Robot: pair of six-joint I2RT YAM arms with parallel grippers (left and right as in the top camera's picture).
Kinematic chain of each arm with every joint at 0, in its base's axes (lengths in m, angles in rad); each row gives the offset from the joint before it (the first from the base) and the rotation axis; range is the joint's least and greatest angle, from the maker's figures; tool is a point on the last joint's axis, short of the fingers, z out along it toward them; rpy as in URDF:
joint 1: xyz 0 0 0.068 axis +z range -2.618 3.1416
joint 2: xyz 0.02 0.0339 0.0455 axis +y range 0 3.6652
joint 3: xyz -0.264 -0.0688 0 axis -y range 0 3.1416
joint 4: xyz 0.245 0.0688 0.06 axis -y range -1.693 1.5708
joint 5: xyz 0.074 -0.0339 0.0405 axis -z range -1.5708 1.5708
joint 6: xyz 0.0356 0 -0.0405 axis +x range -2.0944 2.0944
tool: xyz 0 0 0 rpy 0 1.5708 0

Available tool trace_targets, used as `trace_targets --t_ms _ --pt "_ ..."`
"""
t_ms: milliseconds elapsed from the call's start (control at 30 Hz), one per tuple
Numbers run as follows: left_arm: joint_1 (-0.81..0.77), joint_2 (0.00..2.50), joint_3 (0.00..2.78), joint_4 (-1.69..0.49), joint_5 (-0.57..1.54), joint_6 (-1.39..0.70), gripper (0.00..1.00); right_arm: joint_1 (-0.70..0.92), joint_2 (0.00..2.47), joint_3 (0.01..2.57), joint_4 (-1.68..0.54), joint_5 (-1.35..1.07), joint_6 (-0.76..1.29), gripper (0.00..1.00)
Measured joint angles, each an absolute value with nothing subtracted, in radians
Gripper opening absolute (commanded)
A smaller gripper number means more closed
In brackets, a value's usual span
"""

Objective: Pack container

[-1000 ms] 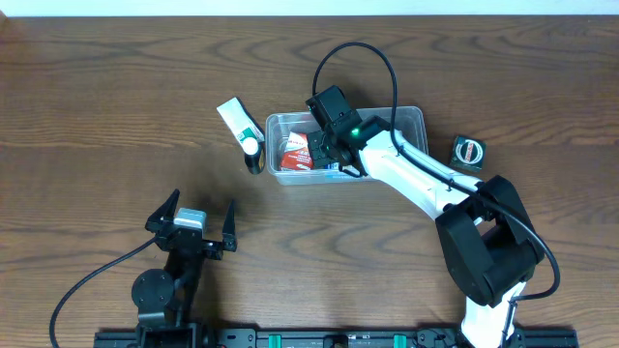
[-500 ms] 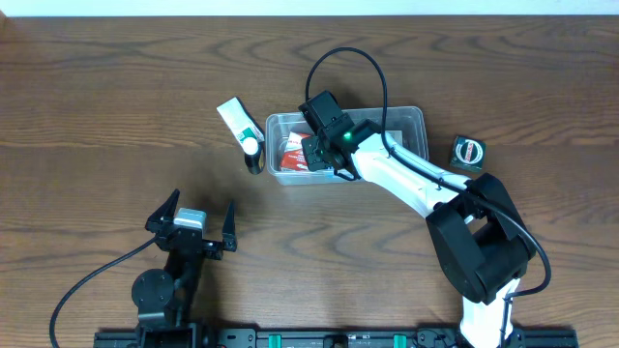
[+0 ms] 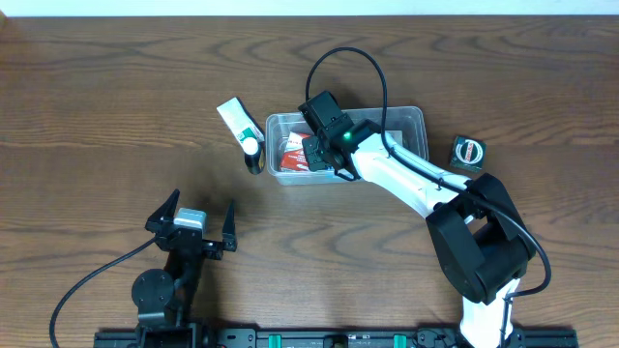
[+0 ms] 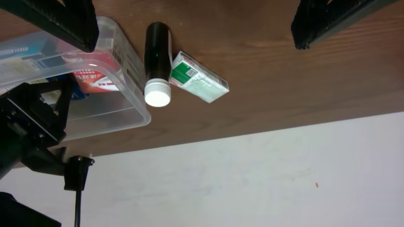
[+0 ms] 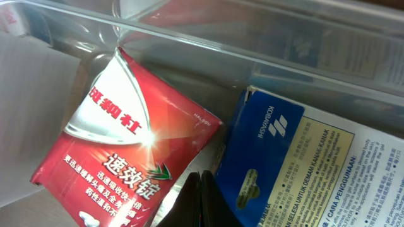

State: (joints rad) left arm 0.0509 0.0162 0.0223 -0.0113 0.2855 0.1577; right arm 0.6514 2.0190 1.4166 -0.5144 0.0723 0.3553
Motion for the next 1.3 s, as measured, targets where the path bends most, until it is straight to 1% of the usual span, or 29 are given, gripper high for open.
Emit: trace_targets --t_ms 1300 --pt "0.051 0.016 0.022 -0.011 0.286 0.158 0.98 0.643 2.023 1.42 -0.556 0.068 0.505 0.01"
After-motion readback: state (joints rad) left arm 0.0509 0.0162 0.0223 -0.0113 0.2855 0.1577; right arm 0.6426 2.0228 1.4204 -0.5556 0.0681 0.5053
